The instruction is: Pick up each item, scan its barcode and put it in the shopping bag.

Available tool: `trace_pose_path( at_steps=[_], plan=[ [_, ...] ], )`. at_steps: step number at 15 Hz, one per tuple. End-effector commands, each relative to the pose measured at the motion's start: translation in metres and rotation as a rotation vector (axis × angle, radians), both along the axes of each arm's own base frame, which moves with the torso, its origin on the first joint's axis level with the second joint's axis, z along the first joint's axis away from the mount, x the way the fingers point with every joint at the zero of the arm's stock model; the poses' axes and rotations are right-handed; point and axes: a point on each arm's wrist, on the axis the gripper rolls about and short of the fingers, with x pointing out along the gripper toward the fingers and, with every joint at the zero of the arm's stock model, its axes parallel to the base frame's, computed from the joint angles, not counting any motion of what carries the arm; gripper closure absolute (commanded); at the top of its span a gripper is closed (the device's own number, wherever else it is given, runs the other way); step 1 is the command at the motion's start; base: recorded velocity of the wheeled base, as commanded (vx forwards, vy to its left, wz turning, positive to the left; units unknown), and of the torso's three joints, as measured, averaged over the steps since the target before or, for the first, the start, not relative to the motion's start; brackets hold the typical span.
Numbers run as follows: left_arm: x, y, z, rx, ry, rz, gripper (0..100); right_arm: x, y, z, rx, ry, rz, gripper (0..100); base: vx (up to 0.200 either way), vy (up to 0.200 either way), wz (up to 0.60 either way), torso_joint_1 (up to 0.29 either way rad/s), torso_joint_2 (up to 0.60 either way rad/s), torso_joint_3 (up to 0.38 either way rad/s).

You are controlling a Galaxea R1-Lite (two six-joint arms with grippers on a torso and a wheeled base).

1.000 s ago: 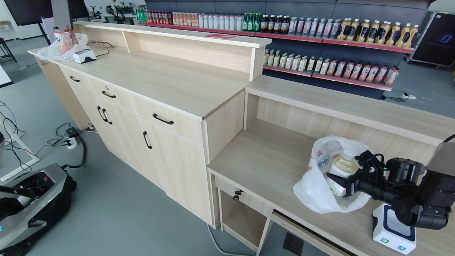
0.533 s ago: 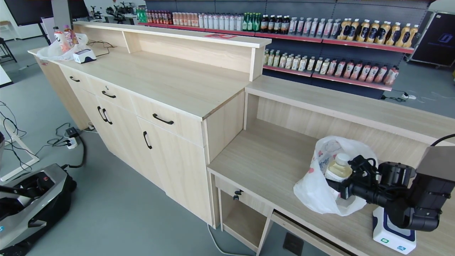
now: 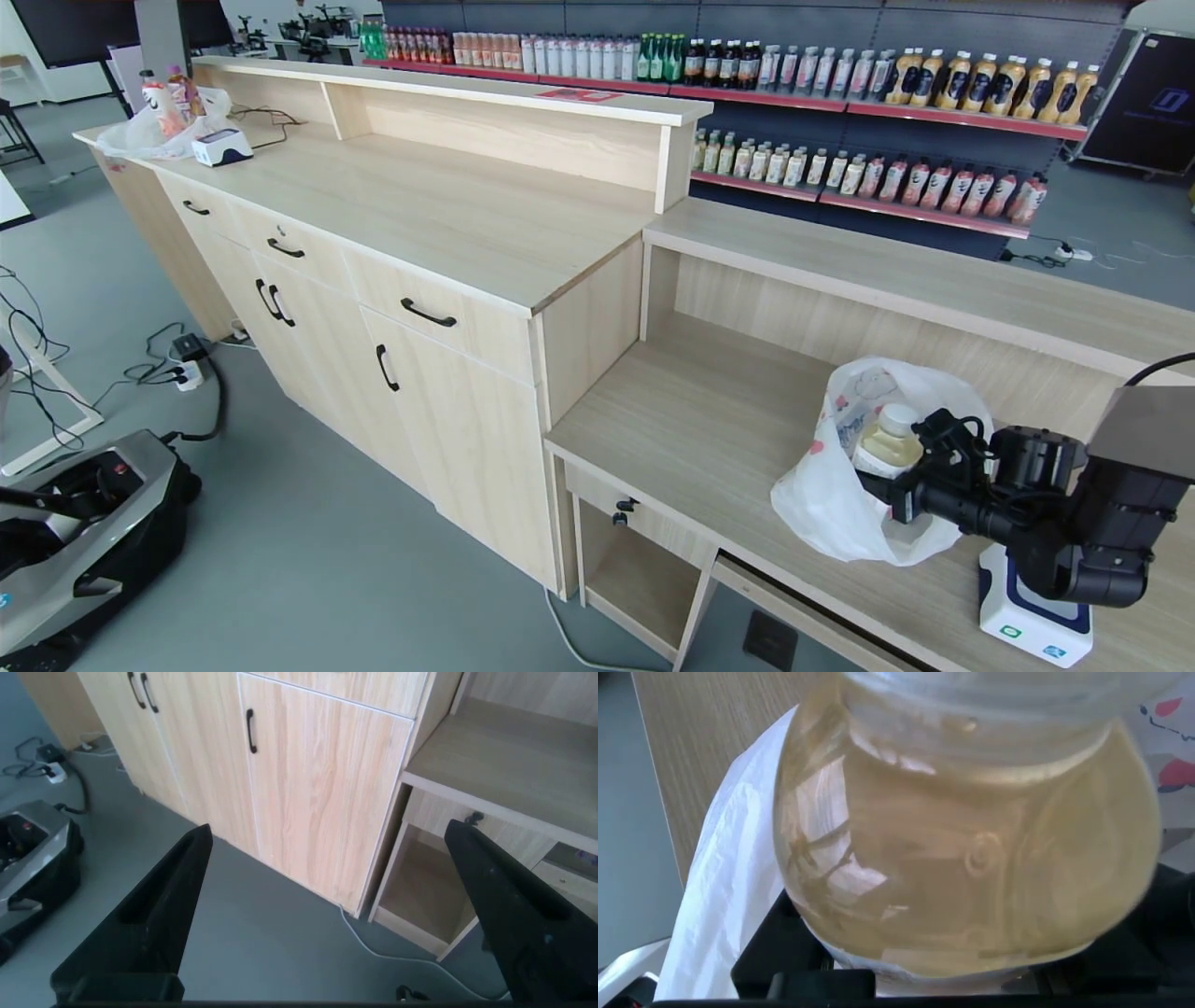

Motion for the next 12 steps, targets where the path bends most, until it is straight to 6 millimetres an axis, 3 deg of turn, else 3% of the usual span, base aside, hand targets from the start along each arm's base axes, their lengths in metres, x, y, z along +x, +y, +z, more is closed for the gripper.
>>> trace_pose_path(
  at_steps=[1,5,6,9,12],
  plan=[
    [0.000,0.000,0.000,0.000,0.000,0.000,0,0.000,-0.001,-0.001,0.001,0.003,-0.001,100,0.000,0.000,0.00,0.000,0.00,0.000],
    [0.000,0.000,0.000,0.000,0.000,0.000,0,-0.005,-0.004,-0.005,-0.009,0.018,-0.008,100,0.000,0.000,0.00,0.000,0.00,0.000],
    [0.000,0.000,0.000,0.000,0.000,0.000,0,-0.005,-0.004,-0.004,-0.009,0.020,-0.008,0,0.000,0.000,0.00,0.000,0.00,0.000],
    [0.000,0.000,0.000,0.000,0.000,0.000,0,-0.004,-0.003,0.001,-0.010,0.006,-0.007,0,0.000,0.000,0.00,0.000,0.00,0.000],
    [0.000,0.000,0.000,0.000,0.000,0.000,0,-0.018,-0.001,0.048,0.009,-0.060,-0.020,0,0.000,0.000,0.00,0.000,0.00,0.000]
  ],
)
